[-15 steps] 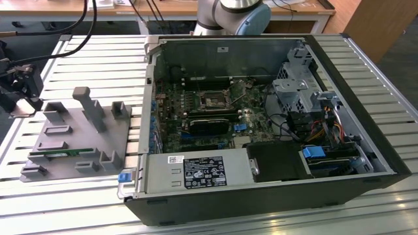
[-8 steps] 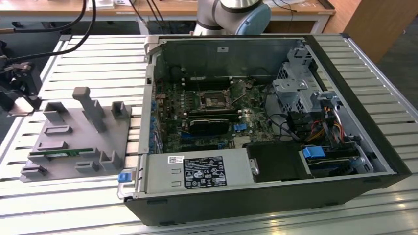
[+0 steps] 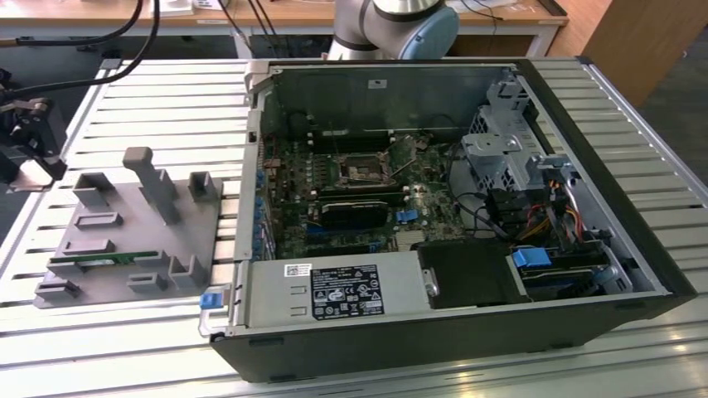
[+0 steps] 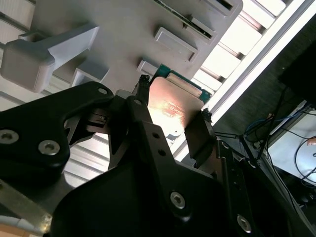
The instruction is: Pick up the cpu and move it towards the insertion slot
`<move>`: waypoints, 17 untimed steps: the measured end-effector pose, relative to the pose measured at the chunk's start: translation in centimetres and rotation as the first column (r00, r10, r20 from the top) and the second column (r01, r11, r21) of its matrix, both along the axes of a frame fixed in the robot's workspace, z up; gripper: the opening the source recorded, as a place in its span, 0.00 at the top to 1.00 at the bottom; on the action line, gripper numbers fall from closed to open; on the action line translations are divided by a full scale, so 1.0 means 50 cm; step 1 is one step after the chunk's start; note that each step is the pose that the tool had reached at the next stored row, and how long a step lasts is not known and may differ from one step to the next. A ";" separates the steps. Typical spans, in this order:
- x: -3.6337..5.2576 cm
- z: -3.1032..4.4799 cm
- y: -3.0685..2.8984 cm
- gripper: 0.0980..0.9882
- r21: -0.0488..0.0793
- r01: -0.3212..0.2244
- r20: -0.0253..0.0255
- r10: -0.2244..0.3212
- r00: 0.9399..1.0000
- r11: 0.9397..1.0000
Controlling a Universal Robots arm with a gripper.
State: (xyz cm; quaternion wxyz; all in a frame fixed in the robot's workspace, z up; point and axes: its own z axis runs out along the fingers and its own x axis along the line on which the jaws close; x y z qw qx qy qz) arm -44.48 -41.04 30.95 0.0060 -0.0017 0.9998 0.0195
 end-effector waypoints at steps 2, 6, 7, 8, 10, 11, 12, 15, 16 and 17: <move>0.000 0.005 0.000 0.51 0.000 0.000 0.000 0.000 1.000 1.000; 0.000 0.016 0.000 0.51 0.000 0.000 0.000 0.000 1.000 1.000; 0.000 0.018 0.000 0.51 0.000 0.000 0.000 0.000 1.000 1.000; 0.000 0.021 0.000 0.51 0.000 0.000 0.000 0.000 1.000 1.000; 0.000 0.027 0.000 0.51 0.000 0.000 0.000 0.000 1.000 1.000; 0.000 0.029 0.000 0.51 0.000 0.000 0.000 0.000 1.000 1.000; 0.000 0.032 0.000 0.51 0.000 0.000 0.000 0.000 1.000 1.000; 0.000 0.040 0.000 0.51 0.000 0.000 0.000 0.000 1.000 1.000; 0.000 0.054 0.001 0.51 0.000 0.000 0.000 0.000 1.000 1.000; 0.000 0.057 0.001 0.51 0.000 0.000 0.000 0.000 1.000 1.000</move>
